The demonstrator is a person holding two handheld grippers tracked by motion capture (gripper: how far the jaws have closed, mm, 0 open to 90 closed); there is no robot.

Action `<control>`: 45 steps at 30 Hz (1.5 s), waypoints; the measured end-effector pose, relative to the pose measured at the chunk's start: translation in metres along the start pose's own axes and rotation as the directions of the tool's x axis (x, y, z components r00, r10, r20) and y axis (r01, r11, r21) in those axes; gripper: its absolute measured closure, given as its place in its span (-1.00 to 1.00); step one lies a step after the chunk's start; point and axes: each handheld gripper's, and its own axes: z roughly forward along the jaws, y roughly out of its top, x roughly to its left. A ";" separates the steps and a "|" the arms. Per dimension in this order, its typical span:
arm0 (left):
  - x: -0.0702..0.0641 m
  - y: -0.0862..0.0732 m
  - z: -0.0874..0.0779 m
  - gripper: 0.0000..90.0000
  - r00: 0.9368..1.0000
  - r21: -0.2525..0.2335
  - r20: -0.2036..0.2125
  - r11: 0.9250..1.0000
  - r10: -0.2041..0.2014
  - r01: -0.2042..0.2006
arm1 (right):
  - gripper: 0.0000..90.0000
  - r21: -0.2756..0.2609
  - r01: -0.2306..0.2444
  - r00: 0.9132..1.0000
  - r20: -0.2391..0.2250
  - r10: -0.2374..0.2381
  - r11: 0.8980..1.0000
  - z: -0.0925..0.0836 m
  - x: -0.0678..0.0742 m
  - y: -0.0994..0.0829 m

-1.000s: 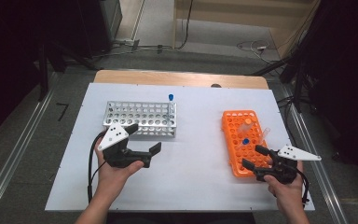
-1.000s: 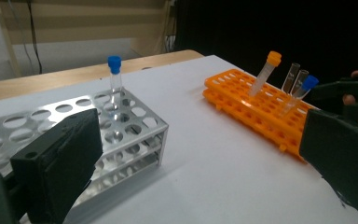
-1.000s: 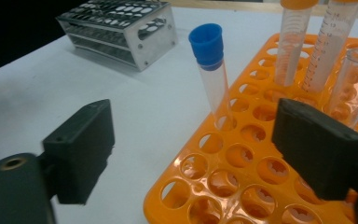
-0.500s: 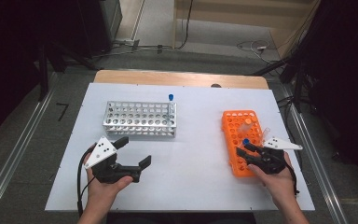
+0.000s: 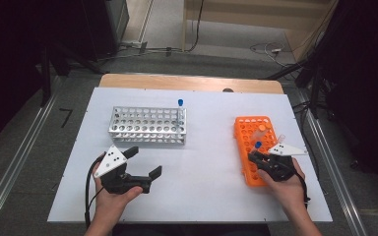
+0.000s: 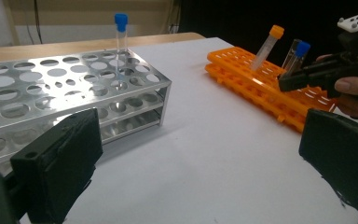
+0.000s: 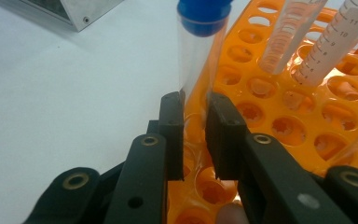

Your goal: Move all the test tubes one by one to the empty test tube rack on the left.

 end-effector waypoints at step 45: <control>-0.050 0.004 0.034 -0.90 0.984 0.022 0.173 0.998 0.050 -0.055 | 0.68 -0.096 0.167 0.916 -0.353 -0.190 0.981 0.004 0.113 0.019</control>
